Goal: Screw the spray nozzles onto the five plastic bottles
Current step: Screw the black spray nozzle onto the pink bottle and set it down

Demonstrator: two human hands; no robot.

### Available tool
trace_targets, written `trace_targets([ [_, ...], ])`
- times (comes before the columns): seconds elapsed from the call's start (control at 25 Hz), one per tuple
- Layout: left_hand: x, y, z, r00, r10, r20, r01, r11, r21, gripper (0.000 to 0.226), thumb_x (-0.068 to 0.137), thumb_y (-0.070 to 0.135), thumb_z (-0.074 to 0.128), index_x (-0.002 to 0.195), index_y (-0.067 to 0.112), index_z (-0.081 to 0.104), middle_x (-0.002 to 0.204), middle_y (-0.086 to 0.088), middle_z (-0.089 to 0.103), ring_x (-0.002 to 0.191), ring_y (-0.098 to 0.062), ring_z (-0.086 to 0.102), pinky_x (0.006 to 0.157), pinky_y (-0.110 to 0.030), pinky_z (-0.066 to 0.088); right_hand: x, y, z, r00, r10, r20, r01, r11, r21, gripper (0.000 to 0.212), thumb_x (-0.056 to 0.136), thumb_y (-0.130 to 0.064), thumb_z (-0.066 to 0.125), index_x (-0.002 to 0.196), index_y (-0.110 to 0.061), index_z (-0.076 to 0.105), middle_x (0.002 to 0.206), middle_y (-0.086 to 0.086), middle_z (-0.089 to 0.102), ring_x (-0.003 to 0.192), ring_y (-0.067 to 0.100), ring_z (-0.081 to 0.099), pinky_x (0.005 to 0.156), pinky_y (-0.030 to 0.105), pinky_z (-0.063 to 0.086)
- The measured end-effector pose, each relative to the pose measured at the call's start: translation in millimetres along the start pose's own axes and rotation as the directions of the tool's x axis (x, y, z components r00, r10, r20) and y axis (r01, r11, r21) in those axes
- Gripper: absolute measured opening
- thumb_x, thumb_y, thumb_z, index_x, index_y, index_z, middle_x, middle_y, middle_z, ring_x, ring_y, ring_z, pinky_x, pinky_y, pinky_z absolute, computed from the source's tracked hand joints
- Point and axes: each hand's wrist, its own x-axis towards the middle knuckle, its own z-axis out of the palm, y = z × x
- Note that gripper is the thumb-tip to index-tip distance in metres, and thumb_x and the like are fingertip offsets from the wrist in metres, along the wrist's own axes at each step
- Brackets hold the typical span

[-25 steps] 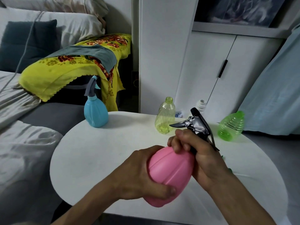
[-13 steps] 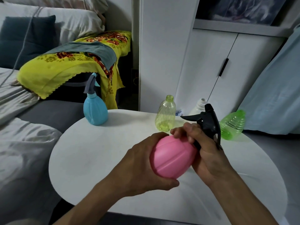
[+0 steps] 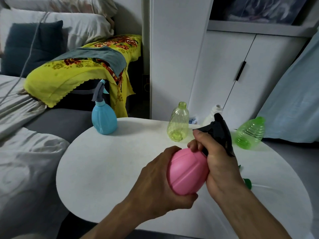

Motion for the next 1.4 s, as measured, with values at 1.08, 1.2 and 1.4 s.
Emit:
trace_targets([
  [1.08,130.0,-143.2,-44.4,0.832,-0.448,-0.328,0.431,0.893,-0.128,0.100,0.057,0.029,0.093,0.141,0.024,0.039,0.128,0.003,0.046,0.118,-0.022,0.047,0.094,-0.051,0.053,12.3,-4.2,-20.5,0.948,0.271,0.166,-0.159,0.858,-0.489,0.042,0.075,-0.021,0.079,0.113,-0.032,0.062,0.094,-0.010,0.078,0.085,0.004,0.072,0.078,0.025,0.047],
  [1.2,137.7,-163.6,-34.0,0.819,-0.488,-0.301,0.483,0.870,-0.097,0.103,0.059,0.028,0.092,0.144,0.021,0.035,0.136,-0.005,0.044,0.125,-0.029,0.045,0.097,-0.053,0.050,15.5,-4.1,-22.1,0.960,0.231,0.158,-0.123,0.855,-0.504,0.040,0.076,-0.022,0.077,0.111,-0.034,0.063,0.092,-0.010,0.078,0.087,0.006,0.072,0.078,0.025,0.048],
  [1.4,146.0,-169.6,-33.2,0.812,-0.501,-0.299,0.493,0.863,-0.110,0.105,0.060,0.027,0.092,0.146,0.021,0.033,0.136,-0.006,0.044,0.124,-0.029,0.045,0.096,-0.055,0.051,19.8,-1.5,-21.3,0.965,0.232,0.122,-0.131,0.829,-0.543,0.034,0.078,-0.026,0.075,0.107,-0.035,0.062,0.087,-0.013,0.078,0.080,0.004,0.071,0.069,0.025,0.046],
])
